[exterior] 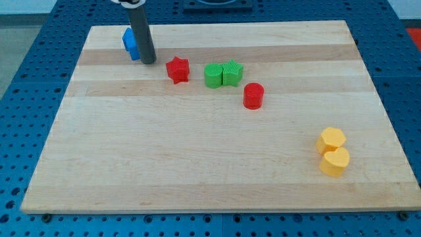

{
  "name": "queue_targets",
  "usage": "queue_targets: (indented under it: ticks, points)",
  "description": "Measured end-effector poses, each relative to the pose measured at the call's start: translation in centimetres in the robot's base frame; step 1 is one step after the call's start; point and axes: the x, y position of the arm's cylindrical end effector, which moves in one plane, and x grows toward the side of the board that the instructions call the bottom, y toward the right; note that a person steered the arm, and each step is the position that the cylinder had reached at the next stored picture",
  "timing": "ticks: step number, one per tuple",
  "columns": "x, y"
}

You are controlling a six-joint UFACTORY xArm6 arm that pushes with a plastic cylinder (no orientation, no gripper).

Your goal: Push the red star into the red circle

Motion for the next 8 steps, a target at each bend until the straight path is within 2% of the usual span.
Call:
queue_targets:
  ticks: [2,8]
  points:
    - [0.8,1.8]
    - [11.3,12.0]
